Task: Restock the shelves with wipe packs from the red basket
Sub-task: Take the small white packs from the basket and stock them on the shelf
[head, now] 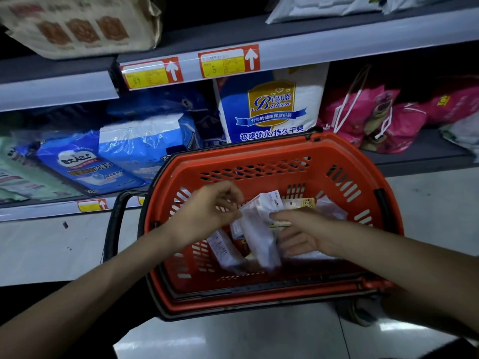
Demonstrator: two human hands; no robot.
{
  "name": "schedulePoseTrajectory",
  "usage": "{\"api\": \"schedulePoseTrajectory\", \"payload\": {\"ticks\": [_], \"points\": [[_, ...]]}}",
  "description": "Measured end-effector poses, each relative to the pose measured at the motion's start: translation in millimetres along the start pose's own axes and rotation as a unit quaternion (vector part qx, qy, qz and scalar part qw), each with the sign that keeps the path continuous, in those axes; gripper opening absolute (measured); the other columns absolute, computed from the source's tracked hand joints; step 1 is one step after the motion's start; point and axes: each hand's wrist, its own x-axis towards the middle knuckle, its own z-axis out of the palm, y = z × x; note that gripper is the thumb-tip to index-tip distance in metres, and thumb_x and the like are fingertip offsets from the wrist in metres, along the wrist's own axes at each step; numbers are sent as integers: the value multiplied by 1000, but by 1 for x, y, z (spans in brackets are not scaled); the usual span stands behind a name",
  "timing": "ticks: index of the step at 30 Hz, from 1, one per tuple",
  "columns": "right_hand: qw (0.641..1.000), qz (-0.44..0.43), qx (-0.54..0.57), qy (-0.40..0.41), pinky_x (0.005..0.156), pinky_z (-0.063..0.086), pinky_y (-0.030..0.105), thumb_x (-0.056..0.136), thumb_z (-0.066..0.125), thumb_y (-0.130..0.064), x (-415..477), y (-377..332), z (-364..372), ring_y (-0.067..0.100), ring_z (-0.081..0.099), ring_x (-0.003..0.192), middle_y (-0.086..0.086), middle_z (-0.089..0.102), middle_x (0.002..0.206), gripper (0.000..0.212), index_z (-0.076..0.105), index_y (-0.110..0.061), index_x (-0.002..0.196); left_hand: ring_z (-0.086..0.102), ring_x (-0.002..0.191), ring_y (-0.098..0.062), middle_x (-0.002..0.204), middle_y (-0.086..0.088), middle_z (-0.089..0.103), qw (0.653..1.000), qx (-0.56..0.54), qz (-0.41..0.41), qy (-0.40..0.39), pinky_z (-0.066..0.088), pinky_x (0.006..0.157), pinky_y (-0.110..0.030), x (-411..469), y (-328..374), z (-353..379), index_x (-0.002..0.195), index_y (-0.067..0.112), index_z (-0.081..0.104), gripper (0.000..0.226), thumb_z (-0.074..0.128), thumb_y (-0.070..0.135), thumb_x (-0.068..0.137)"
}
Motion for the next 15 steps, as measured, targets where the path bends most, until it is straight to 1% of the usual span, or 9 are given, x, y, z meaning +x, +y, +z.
{"api": "schedulePoseTrajectory", "payload": {"ticks": [2, 3, 5, 6, 7, 9, 11, 13, 15], "points": [[1000, -1, -6, 5, 94, 59, 44, 93, 70, -34, 1, 5, 4, 35, 71, 99, 25, 68, 116, 42, 58, -10, 125, 72, 94, -20, 101, 1, 73, 998, 0, -58, -25, 59, 86, -47, 3, -25, 20, 98, 31, 67, 24, 79, 15, 84], [1000, 2, -9, 6, 91, 59, 43, 95, 69, -30, 2, 6, 5, 34, 71, 97, 24, 68, 117, 41, 56, -10, 128, 72, 98, -25, 102, -2, 74, 994, 4, -98, -45, 59, 88, -49, 4, -36, 31, 104, 29, 67, 25, 79, 26, 83], [1000, 1, -21, 7, 87, 61, 41, 97, 65, -27, 5, 5, 7, 32, 72, 94, 22, 68, 116, 41, 55, -10, 132, 70, 106, -31, 112, -11, 73, 981, 27, -172, -87, 57, 94, -47, 4, -59, 53, 125, 21, 64, 60, 75, 52, 75], [1000, -2, -28, 10, 86, 61, 40, 98, 64, -26, 5, 4, 8, 31, 72, 94, 21, 68, 115, 39, 55, -10, 132, 69, 111, -30, 119, -13, 71, 974, 40, -197, -109, 56, 96, -42, 4, -67, 62, 136, 18, 59, 72, 74, 55, 76], [999, -6, -35, 14, 85, 61, 40, 98, 64, -27, 5, 4, 9, 31, 73, 94, 19, 69, 112, 38, 56, -10, 130, 66, 117, -28, 128, -14, 68, 968, 53, -211, -126, 53, 98, -34, 4, -75, 69, 144, 16, 53, 71, 74, 48, 84], [998, -22, -50, 19, 84, 61, 39, 99, 63, -27, 4, 1, 10, 31, 72, 93, 16, 70, 107, 33, 58, -10, 126, 61, 128, -27, 142, -15, 62, 960, 128, -191, -163, 47, 99, -26, 4, -88, 78, 153, 16, 46, 63, 70, 30, 96], [997, -34, -67, 19, 80, 60, 36, 99, 63, -26, 1, -1, 12, 30, 71, 89, 17, 70, 106, 29, 60, -9, 122, 53, 138, -29, 151, -16, 54, 938, 247, -134, -204, 47, 107, -34, 6, -97, 79, 157, 19, 41, 67, 66, 27, 96], [996, -35, -84, 23, 76, 60, 32, 99, 64, -26, 2, 0, 14, 28, 71, 87, 17, 70, 108, 28, 61, -9, 121, 50, 140, -35, 154, -19, 49, 891, 377, -78, -240, 47, 109, -44, 10, -101, 79, 160, 23, 34, 73, 64, 38, 95], [994, -36, -97, 26, 76, 60, 31, 99, 64, -27, 3, 1, 15, 28, 72, 88, 16, 70, 108, 28, 63, -9, 121, 53, 134, -38, 148, -20, 52, 815, 515, 4, -267, 43, 109, -48, 13, -99, 79, 158, 24, 36, 72, 60, 48, 95]]}}
